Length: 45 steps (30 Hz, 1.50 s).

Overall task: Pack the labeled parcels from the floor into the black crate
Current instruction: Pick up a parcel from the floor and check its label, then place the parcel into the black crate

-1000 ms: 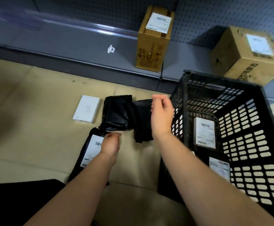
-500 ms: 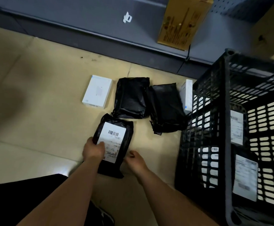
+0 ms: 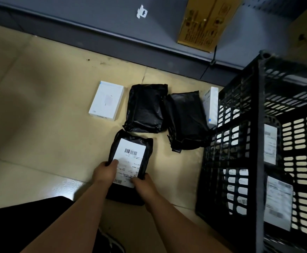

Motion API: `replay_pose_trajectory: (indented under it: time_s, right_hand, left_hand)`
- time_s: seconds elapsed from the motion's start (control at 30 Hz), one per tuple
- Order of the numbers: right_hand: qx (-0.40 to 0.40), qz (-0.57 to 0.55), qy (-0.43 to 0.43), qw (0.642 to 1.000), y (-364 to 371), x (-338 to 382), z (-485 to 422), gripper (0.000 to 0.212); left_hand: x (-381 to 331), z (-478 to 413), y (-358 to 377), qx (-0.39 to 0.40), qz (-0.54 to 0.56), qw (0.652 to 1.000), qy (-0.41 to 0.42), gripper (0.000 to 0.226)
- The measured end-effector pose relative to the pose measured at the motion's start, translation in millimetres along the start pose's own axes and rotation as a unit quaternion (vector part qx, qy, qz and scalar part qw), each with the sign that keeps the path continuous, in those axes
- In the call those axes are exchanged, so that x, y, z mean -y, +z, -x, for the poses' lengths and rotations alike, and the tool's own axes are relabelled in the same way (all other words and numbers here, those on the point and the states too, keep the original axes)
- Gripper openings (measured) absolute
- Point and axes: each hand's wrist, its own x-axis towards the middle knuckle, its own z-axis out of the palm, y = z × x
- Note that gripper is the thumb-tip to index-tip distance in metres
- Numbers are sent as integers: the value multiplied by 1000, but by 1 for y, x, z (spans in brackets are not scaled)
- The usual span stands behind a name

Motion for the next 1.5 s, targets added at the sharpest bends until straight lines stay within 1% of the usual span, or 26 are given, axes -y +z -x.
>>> replay_pose_trajectory:
  time_s: [0.07,0.1,0.13,0.23,0.27,0.33,0.37,0.4,0.43,0.47,0.53,0.6,0.67,0.77,0.87,0.9,0.97,1.03,1.07,1.17,1.23,1.27,1.33,1.37,1.43,1.5]
  right_hand:
    - [-9,-3,-2,1000,-11,8,9,44]
    - [-19,0,-7,1000,-16,14,13,43]
    - [-28,6,-10,1000,-21,21,15,43]
    - [-46,18,-43,998,-37,46,33,40]
    - [-43,29,-57,997,-43,53,37,41]
    - [-24,51,-87,995,-58,69,52,46]
    - [-15,58,-106,993,-67,77,61,44]
    - [-7,68,-126,990,-78,85,69,38]
    - [-3,77,-146,986,-91,95,79,31]
    - [3,83,-166,983,-105,105,89,31]
    - [11,74,-206,976,-135,123,110,39]
    - [12,66,-247,967,-165,138,132,42]
    - [6,60,-268,961,-196,151,158,42]
    - [26,54,-297,953,-240,166,200,41]
    - [36,80,-315,945,-283,176,236,41]
    - [44,83,-315,945,-297,179,249,40]
    - [43,128,-306,943,-321,182,273,43]
    - [23,187,-281,941,-346,179,295,52]
    - [28,209,-267,940,-352,180,298,51]
    - [70,268,-240,931,-358,180,297,37]
    - [58,282,-231,929,-363,176,303,32]
    - [44,287,-233,928,-366,175,307,27]
    - [12,264,-243,933,-374,169,312,18]
    - [5,223,-251,942,-381,164,310,22]
    - [11,74,-256,964,-397,147,299,45]
    - [9,-85,-254,964,-412,127,284,65]
  left_hand:
    - [5,0,-1,0,19,1000,-7,70]
    - [3,5,-1,5,41,999,-12,72]
    - [0,13,-1,10,68,997,-18,70]
    - [-16,46,0,6,160,987,4,48]
    - [-21,55,-2,4,183,983,16,47]
    - [-34,73,-7,17,223,974,41,55]
    - [-41,81,-11,30,237,970,55,58]
    - [-48,89,-14,49,246,966,66,58]
    - [-59,101,-16,70,256,961,81,52]
    - [-70,115,-17,96,265,954,98,46]
    - [-94,145,-20,157,272,939,140,39]
    - [-116,171,-23,214,260,924,180,41]
    - [-134,194,-26,268,241,907,220,44]
    - [-154,229,-20,316,207,889,257,46]
    - [-170,256,-14,367,231,864,256,49]
    - [-176,262,-15,367,254,860,245,52]
    - [-189,272,-22,354,306,855,223,63]
    - [-201,289,-22,372,299,855,202,67]
    - [-204,294,-21,371,270,864,206,64]
    - [-203,317,-12,361,116,895,236,43]
    - [-203,335,1,350,19,901,256,38]
    - [-203,341,6,341,-5,903,263,34]
    - [-203,344,12,329,5,907,263,23]
    - [-203,344,15,330,26,907,260,24]
    - [-203,339,20,335,75,906,248,35]
    - [-204,332,29,339,135,899,240,39]
